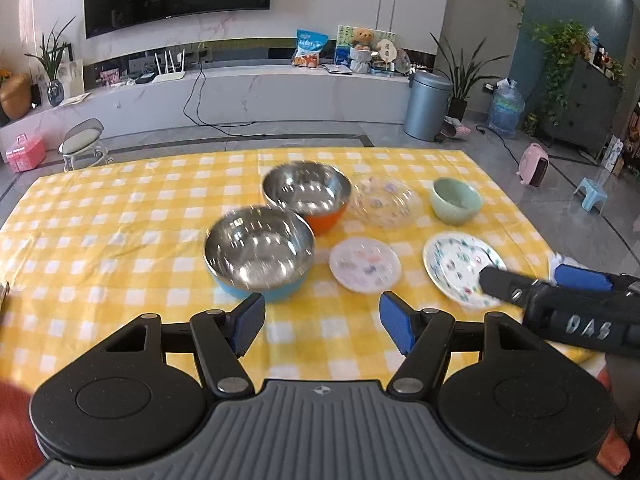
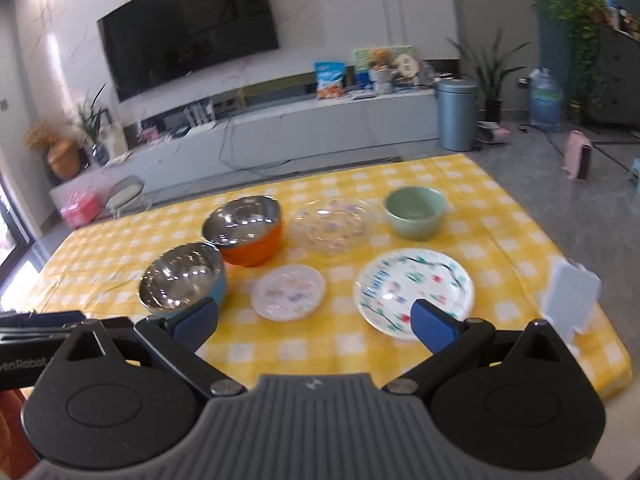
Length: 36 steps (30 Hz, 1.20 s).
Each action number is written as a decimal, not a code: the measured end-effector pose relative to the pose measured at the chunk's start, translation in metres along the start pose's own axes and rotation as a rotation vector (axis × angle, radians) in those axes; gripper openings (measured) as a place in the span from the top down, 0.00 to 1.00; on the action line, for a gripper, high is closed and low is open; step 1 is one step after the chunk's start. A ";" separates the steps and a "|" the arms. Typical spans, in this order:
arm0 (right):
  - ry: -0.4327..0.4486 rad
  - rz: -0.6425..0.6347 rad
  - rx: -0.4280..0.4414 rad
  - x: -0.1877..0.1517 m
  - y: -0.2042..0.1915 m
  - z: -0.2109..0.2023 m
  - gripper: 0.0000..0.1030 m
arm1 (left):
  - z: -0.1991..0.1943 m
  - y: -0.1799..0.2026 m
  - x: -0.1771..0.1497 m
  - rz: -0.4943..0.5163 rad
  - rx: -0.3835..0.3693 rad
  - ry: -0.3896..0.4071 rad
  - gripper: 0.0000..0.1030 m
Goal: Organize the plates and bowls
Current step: 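Reach the left gripper to the blue bowl rim and close, then lift the blue bowl with the left gripper toward the orange bowl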
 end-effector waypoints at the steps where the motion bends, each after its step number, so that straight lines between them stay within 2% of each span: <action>1: -0.012 -0.021 0.003 0.008 -0.008 0.005 0.03 | 0.002 -0.006 0.008 -0.011 -0.008 -0.003 0.26; 3: -0.030 -0.051 0.008 0.024 -0.023 0.017 0.03 | 0.007 -0.019 0.025 -0.037 0.005 -0.016 0.27; 5: -0.046 -0.072 0.008 0.039 -0.036 0.032 0.17 | 0.017 -0.034 0.040 -0.064 0.013 -0.027 0.32; 7: -0.071 -0.070 0.019 0.053 -0.049 0.051 0.20 | 0.032 -0.051 0.054 -0.112 0.029 -0.036 0.42; 9: -0.097 -0.049 0.045 0.062 -0.057 0.071 0.21 | 0.049 -0.068 0.065 -0.183 0.052 -0.056 0.48; 11: -0.126 -0.032 0.047 0.070 -0.066 0.093 0.33 | 0.070 -0.083 0.074 -0.249 0.030 -0.088 0.52; 13: -0.157 -0.013 0.052 0.076 -0.072 0.117 0.40 | 0.088 -0.092 0.078 -0.278 0.022 -0.113 0.62; 16: -0.195 0.015 0.078 0.078 -0.075 0.143 0.51 | 0.113 -0.104 0.075 -0.294 0.043 -0.142 0.66; 19: -0.222 0.014 0.138 0.075 -0.081 0.163 0.55 | 0.130 -0.115 0.068 -0.331 0.048 -0.170 0.68; 21: -0.248 0.010 0.140 0.071 -0.084 0.174 0.55 | 0.136 -0.121 0.066 -0.352 0.051 -0.178 0.68; 23: -0.275 0.022 0.144 0.067 -0.086 0.183 0.62 | 0.138 -0.121 0.064 -0.355 0.045 -0.183 0.68; 26: -0.292 0.042 0.173 0.065 -0.086 0.190 0.68 | 0.144 -0.121 0.062 -0.362 0.020 -0.192 0.68; 30: -0.292 0.040 0.185 0.062 -0.088 0.195 0.68 | 0.151 -0.122 0.060 -0.378 -0.011 -0.204 0.68; 32: -0.302 0.058 0.206 0.060 -0.086 0.196 0.69 | 0.152 -0.122 0.060 -0.378 0.000 -0.196 0.68; 36: -0.306 0.065 0.231 0.060 -0.088 0.192 0.76 | 0.153 -0.120 0.061 -0.369 0.010 -0.187 0.75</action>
Point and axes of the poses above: each gripper's, at about its wrist camera, not at the fingertips, and z roughly the way its jaws point, y to its right, x to its top, the point moved 4 cm from there along z, roughly the way its jaws point, and after that the axes turned 15 degrees about -y, right-handed, at the moved point
